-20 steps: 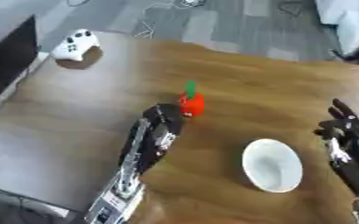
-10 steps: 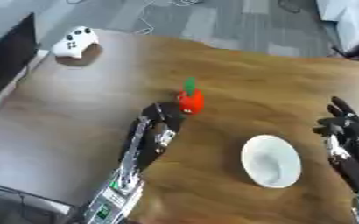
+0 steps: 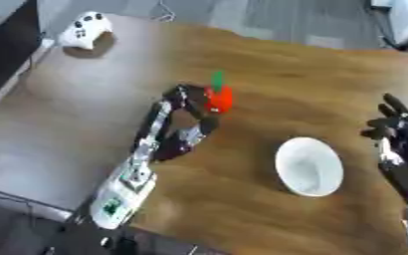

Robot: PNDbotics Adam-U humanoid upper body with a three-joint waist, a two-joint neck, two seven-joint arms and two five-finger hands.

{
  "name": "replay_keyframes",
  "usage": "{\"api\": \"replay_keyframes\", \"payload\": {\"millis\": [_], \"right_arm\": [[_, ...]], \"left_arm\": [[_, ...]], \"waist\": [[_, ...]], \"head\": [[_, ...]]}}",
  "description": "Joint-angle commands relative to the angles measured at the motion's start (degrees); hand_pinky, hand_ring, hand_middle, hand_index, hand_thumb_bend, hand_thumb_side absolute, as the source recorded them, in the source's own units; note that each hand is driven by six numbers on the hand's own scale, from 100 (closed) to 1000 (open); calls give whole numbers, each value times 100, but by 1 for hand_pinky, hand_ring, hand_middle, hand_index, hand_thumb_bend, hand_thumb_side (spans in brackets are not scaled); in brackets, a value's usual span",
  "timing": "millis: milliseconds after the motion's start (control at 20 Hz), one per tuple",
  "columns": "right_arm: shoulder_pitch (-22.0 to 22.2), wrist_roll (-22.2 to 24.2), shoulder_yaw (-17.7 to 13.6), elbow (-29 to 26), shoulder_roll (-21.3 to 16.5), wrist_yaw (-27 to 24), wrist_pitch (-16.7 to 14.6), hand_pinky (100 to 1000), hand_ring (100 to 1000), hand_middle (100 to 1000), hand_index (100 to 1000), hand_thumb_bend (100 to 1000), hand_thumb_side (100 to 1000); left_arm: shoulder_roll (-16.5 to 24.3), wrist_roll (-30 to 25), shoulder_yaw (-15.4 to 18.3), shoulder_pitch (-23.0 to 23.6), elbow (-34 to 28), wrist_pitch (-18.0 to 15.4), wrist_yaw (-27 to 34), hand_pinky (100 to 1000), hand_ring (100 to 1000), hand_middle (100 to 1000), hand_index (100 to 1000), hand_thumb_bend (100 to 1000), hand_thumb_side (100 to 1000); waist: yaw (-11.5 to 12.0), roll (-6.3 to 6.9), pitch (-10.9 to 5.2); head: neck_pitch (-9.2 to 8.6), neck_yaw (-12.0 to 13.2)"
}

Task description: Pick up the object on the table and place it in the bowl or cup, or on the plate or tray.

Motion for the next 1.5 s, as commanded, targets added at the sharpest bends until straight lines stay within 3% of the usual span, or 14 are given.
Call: {"api": "replay_keyframes", "payload": {"millis": [50, 300, 550, 1100, 1500], "right_arm": [[-63, 34, 5, -49, -105, -22, -12, 691, 1000, 1000, 659, 155, 388], [-71, 63, 23, -14, -118, -19, -23, 691, 1000, 1000, 659, 154, 390], [-70, 188, 49, -11, -108, -52, -59, 706, 1000, 1000, 667, 104, 396], [-138, 300, 45, 16, -48, -111, -87, 707, 1000, 1000, 663, 100, 398], [-188, 336, 57, -103, -38, -260, -76, 702, 1000, 996, 656, 100, 400]], "left_arm": [[263, 72, 32, -220, -38, 10, -37, 1000, 526, 731, 685, 742, 685], [547, 131, -39, -619, 159, -288, -249, 1000, 554, 751, 718, 801, 673], [709, 86, -116, -996, 580, -611, -540, 1000, 554, 746, 712, 761, 669], [617, 149, -148, -1559, 2045, -1501, -1354, 1000, 524, 712, 693, 723, 708], [591, 132, -162, -1725, 2530, -1777, -1648, 1000, 505, 689, 684, 709, 718]], "waist": [[-26, 6, -87], [-50, -3, -98], [-92, -8, -110], [-224, -38, -92], [-340, -60, -59]], "head": [[35, 85], [51, 177], [38, 252], [33, 347], [-19, 361]]}}
